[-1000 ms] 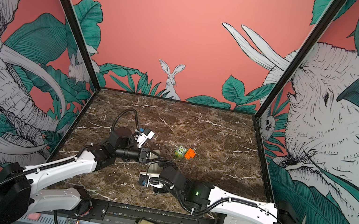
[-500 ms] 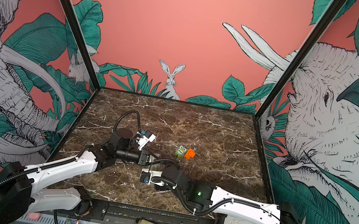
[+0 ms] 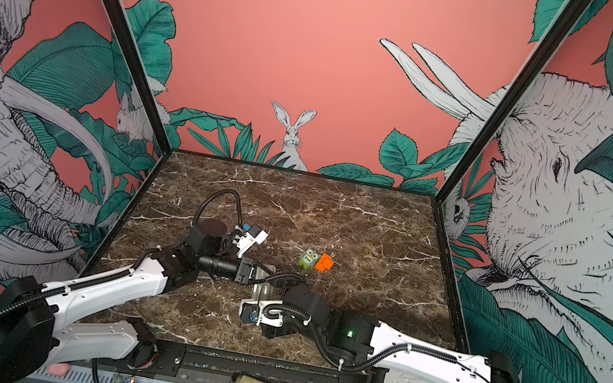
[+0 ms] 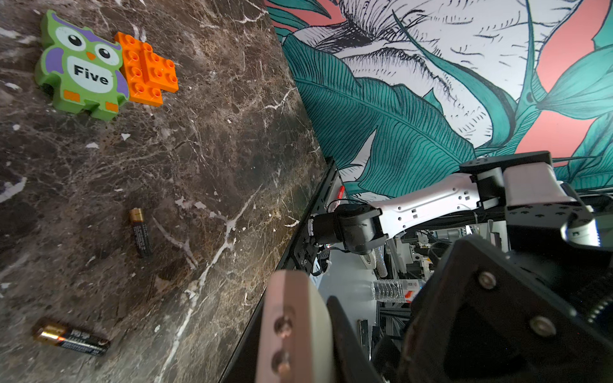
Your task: Load the batteries into the remote control
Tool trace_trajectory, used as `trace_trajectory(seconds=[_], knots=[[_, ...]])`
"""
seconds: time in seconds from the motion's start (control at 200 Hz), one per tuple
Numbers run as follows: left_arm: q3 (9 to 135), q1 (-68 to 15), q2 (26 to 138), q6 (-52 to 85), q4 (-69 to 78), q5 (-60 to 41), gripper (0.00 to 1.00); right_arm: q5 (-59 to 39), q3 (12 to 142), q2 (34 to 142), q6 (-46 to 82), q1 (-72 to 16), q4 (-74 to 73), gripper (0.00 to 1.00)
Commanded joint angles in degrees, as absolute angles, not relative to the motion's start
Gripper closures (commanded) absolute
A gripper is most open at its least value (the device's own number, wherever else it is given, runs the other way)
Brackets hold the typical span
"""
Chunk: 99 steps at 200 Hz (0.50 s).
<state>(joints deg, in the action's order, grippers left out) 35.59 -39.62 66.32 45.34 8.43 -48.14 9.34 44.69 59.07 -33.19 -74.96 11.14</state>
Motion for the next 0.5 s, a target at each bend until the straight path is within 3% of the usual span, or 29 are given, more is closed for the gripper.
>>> trace_trajectory(seconds=[0.0, 0.49], knots=[[36.1, -39.8, 65.7, 46.5, 10.4, -50.4, 1.00, 7.7, 44.0, 58.2, -33.4, -74.8, 10.5, 0.16], [35.1, -39.8, 65.6, 50.3, 13.0, -53.4, 1.00, 13.1, 44.2, 60.0, -36.4, -75.8, 9.5, 0.17]])
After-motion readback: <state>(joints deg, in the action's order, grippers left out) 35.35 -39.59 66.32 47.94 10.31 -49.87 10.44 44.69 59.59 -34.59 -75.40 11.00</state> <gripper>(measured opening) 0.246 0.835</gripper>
